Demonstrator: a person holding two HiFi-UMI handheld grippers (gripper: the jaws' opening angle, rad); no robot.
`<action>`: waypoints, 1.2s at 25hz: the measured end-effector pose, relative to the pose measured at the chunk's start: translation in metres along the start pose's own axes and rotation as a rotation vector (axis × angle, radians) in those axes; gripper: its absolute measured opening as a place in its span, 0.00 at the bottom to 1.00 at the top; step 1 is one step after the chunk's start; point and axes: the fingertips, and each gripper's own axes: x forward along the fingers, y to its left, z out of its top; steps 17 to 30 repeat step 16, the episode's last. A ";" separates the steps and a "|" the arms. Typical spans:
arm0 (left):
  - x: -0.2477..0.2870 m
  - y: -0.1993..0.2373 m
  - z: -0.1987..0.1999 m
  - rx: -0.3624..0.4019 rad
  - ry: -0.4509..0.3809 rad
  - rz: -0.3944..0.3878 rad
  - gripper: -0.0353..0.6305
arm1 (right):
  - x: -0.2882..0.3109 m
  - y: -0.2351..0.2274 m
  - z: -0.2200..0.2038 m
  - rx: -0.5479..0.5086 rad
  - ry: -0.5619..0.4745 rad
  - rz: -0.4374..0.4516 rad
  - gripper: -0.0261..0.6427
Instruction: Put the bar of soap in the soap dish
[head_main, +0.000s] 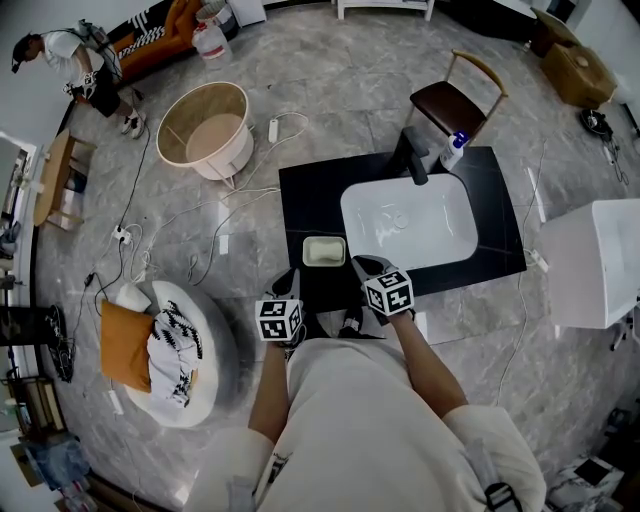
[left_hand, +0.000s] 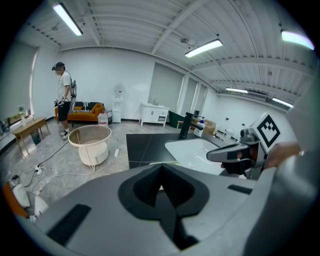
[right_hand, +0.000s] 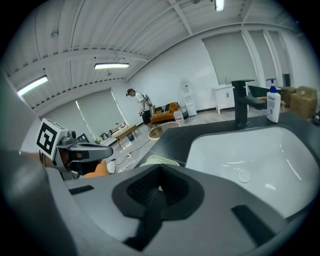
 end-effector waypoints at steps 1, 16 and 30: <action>-0.001 0.000 0.000 0.000 0.002 0.003 0.06 | 0.000 0.001 0.000 0.000 0.000 0.000 0.04; -0.007 0.007 -0.005 -0.046 -0.019 0.038 0.06 | 0.002 0.004 -0.004 -0.007 0.008 0.007 0.04; -0.007 0.007 -0.005 -0.046 -0.019 0.038 0.06 | 0.002 0.004 -0.004 -0.007 0.008 0.007 0.04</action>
